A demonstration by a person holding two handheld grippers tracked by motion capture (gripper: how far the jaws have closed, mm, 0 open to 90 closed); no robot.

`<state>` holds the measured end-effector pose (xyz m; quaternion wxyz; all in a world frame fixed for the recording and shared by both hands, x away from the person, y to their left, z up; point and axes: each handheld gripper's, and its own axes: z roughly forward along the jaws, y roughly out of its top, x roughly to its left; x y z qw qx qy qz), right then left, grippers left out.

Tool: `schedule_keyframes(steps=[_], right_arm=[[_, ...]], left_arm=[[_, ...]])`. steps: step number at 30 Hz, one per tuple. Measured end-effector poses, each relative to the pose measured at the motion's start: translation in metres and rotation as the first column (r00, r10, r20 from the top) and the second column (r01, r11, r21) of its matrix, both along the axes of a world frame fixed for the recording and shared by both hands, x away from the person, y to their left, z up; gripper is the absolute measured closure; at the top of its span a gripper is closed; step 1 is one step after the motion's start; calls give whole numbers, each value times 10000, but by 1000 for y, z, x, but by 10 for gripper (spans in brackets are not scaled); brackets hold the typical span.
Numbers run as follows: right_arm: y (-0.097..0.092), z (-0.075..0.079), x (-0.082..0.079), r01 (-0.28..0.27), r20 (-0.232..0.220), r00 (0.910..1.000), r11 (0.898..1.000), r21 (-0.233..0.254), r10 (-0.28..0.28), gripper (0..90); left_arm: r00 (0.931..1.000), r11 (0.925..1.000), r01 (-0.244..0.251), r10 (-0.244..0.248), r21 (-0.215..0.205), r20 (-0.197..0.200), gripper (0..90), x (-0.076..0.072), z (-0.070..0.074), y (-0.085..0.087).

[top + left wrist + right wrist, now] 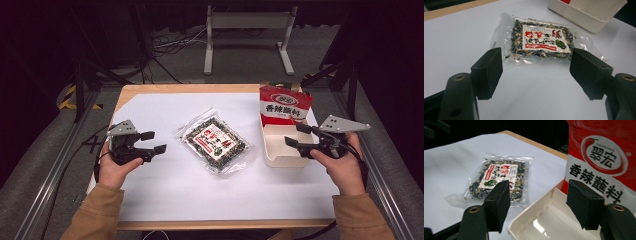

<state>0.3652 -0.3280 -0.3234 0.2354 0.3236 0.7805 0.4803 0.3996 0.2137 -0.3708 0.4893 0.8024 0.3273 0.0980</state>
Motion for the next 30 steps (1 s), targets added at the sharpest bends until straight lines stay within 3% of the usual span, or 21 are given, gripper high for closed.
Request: schedule_keyframes(steps=[3, 5, 11, 15, 19, 27, 30], right_arm=[[6, -4, -4, -225, 8, 9997, 9991, 359, 225, 376], [9, -6, -4, -377, -122, 9992, 9990, 236, 380, 377], [24, -8, -8, -822, -271, 9962, 9964, 227, 828, 379], [31, -8, -11, -1210, -399, 9917, 9923, 269, 1220, 400], [36, -6, -15, -1523, -459, 9871, 9879, 285, 1535, 436], [43, -5, -21, -1820, -415, 9823, 9831, 189, 1826, 471], [46, -6, -24, -1916, -415, 9805, 9814, 148, 1920, 476]], left_arm=[[9997, 9996, -244, 243, -130, -45, 266, 1, 0, -2], [9992, 9987, -406, 406, -299, -2, 266, 3, 0, -4], [9976, 9977, -679, 680, -12, 101, 277, 16, -1, -12], [9945, 9945, -1037, 1039, 170, -93, 290, 27, -3, -18], [9899, 9908, -1353, 1353, 34, -411, 315, 42, -10, -22], [9854, 9864, -1638, 1632, -94, -478, 361, 59, -16, -25], [9805, 9817, -1873, 1847, -334, -675, 427, 66, -21, -28]])
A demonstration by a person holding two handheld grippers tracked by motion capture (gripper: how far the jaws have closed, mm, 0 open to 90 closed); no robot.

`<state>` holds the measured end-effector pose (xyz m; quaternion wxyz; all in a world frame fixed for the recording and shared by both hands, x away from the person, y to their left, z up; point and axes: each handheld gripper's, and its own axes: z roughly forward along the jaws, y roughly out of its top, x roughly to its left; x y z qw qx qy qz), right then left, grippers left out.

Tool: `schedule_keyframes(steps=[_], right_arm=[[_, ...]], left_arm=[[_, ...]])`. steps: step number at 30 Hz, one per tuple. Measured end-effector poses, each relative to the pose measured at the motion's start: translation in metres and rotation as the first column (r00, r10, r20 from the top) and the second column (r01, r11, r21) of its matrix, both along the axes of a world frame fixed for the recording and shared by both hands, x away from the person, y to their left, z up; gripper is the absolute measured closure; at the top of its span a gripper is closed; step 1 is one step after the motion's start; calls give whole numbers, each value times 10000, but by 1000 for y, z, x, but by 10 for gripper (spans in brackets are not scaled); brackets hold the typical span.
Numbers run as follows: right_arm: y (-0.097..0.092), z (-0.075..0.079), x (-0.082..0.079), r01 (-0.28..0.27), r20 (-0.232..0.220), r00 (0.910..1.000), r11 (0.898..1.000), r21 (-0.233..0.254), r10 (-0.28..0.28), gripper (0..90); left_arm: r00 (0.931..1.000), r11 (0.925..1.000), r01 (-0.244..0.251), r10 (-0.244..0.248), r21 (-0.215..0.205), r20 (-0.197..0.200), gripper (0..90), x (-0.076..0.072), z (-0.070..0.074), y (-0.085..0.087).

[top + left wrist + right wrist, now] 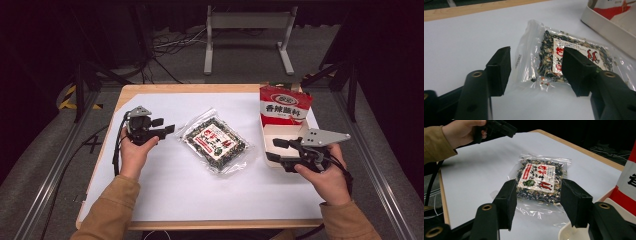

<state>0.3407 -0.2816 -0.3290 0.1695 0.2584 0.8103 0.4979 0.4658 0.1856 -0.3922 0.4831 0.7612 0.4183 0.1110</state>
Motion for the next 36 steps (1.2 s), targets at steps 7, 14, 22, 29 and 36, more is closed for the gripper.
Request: schedule_keyframes(steps=[7, 14, 22, 29, 36], right_arm=[[5, -3, -7, -85, -31, 10000, 10000, -23, 85, 486], [6, -7, -10, -112, -89, 9999, 9999, -12, 112, 486], [8, -10, -10, -170, -156, 9997, 9999, 3, 170, 484], [13, -12, -12, -285, -188, 9994, 9995, -129, 283, 477], [15, -15, -12, -344, -260, 9991, 9994, -72, 342, 465]], left_arm=[[9995, 9995, -153, 160, 291, -267, 445, 14, -15, -5], [9975, 9985, -289, 318, 462, -627, 475, 27, -32, -5], [9957, 9999, 25, -15, 113, -927, 457, 36, -45, -7], [9892, 9996, 101, -60, 272, -1466, 457, 40, -55, -12], [9795, 9997, 255, -237, 61, -1999, 503, 42, -61, -13]])
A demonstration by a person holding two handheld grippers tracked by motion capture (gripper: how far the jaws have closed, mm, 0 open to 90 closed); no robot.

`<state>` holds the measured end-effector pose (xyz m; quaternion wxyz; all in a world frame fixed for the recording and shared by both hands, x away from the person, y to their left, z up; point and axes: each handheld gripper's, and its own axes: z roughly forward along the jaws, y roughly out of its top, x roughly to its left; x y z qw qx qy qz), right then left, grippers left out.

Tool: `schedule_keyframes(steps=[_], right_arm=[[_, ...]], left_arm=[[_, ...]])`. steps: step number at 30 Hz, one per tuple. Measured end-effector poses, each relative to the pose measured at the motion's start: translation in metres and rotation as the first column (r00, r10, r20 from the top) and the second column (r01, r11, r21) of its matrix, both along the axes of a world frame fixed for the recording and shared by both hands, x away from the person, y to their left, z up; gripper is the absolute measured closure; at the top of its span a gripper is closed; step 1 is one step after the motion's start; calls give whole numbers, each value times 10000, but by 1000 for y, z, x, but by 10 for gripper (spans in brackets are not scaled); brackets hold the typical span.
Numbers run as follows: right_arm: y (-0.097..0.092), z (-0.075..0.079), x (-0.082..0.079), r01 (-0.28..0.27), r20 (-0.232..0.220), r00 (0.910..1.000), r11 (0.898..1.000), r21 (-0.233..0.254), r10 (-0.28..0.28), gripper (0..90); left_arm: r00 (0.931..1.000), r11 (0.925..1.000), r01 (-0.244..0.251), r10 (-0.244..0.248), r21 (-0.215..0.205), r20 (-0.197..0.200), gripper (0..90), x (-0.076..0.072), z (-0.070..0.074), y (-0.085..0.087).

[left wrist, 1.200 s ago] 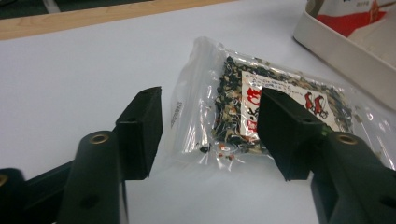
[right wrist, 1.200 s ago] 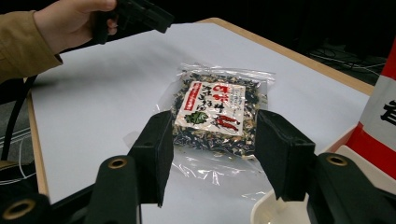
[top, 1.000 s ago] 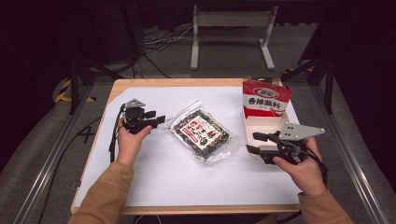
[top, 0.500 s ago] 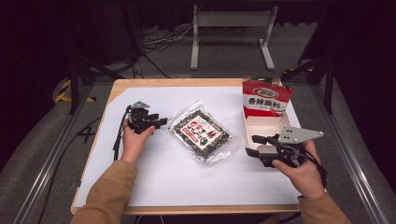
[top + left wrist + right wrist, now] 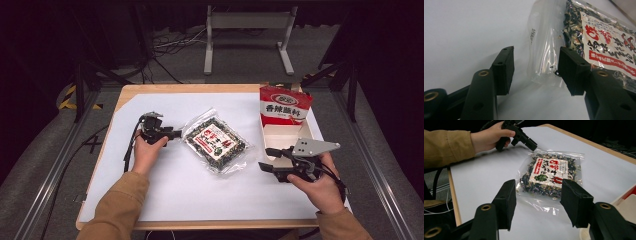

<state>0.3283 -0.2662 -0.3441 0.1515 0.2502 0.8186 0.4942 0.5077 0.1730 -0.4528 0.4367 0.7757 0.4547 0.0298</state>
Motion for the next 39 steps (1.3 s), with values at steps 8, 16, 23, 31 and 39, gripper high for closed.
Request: schedule_keyframes(steps=[8, 16, 23, 31, 39], right_arm=[[0, 0, -1, -35, 5, 10000, 10000, 8, 35, 459], [2, -2, -1, -87, -11, 10000, 9999, -67, 87, 460], [2, -1, -1, -80, 18, 10000, 10000, -59, 80, 460], [1, -1, -2, -116, 121, 9999, 9999, -87, 117, 472], [2, 0, -3, -100, 125, 9999, 9999, -88, 101, 474]], left_arm=[[9999, 9999, 107, -108, -113, -123, 673, 1, -4, -1], [9994, 9982, 133, -151, 578, 304, 824, -2, -3, -6], [9989, 9954, -14, -30, 956, 468, 900, -5, -3, -9], [9978, 9955, 9, -73, 950, 666, 900, -7, 3, -6], [9920, 9968, 39, -139, 794, 1254, 900, -16, 21, -4]])
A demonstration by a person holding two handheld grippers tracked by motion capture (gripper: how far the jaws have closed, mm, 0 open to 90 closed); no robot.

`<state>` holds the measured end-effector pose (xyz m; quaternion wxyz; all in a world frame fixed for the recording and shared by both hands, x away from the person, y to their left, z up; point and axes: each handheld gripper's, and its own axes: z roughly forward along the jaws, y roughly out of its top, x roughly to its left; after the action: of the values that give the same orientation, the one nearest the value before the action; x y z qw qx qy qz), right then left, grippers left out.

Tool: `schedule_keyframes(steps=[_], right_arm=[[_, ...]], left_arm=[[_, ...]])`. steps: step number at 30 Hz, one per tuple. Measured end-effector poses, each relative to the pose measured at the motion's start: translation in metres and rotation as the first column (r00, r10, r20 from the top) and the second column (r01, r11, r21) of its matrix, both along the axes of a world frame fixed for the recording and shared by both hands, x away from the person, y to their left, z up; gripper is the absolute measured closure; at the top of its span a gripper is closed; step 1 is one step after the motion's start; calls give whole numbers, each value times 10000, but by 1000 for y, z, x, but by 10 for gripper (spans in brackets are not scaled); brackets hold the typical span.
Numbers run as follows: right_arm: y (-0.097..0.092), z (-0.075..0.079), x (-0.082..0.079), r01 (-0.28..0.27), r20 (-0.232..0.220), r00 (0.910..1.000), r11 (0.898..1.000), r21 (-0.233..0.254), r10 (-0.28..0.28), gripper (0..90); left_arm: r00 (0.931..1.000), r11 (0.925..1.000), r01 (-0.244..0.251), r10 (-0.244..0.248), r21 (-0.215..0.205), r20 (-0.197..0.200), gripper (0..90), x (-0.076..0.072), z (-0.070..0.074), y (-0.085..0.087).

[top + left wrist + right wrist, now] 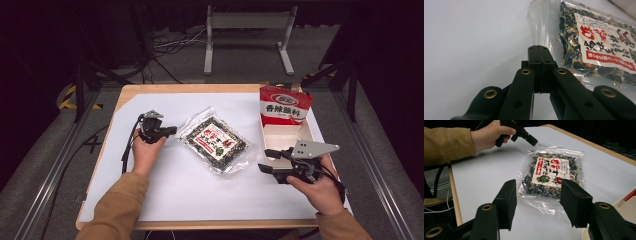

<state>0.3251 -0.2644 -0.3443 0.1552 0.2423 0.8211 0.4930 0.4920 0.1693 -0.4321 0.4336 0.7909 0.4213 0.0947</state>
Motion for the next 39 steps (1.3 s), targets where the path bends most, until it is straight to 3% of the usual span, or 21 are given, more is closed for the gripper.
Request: schedule_keyframes(steps=[2, 8, 12, 17, 20, 29, 30, 31, 34, 39], right_arm=[[0, 1, 0, -1, 24, 10000, 10000, 28, 1, 474], [-1, 2, 0, 28, 53, 10000, 10000, 61, -29, 474], [-1, 3, 0, 22, 65, 10000, 10000, 63, -22, 474], [-1, 3, 0, 6, 78, 10000, 10000, 70, -6, 474], [-1, 3, 0, 0, 95, 10000, 10000, 77, -1, 473], [-2, 6, 1, -6, 127, 9999, 9999, 138, 4, 474], [-2, 6, 1, -6, 127, 9999, 9999, 138, 4, 474], [-2, 6, 0, -7, 142, 9999, 9999, 130, 6, 473], [-1, 7, 0, -23, 172, 9999, 9999, 150, 20, 473], [-1, 8, 2, 9, 189, 9998, 9999, 148, -11, 472]], left_arm=[[9993, 9999, 78, -81, 81, 375, 900, -3, 8, -1], [9977, 9981, 274, -238, -555, 637, 900, -12, 23, 4], [9940, 9966, 557, -497, -601, 977, 900, -22, 39, 3], [9799, 9915, 1062, -917, -745, 1771, 900, -37, 65, -1], [9732, 9875, 1288, -1081, -914, 2028, 900, -46, 76, -2], [9316, 9718, 2102, -1659, -1072, 3234, 900, -80, 116, -8], [9316, 9718, 2102, -1659, -1072, 3234, 900, -80, 116, -8], [9194, 9682, 2271, -1776, -1050, 3510, 900, -86, 123, -8], [9042, 9603, 2512, -1883, -1210, 3833, 900, -95, 131, -9], [8705, 9421, 3118, -2312, -1235, 4345, 900, -113, 148, -15]])
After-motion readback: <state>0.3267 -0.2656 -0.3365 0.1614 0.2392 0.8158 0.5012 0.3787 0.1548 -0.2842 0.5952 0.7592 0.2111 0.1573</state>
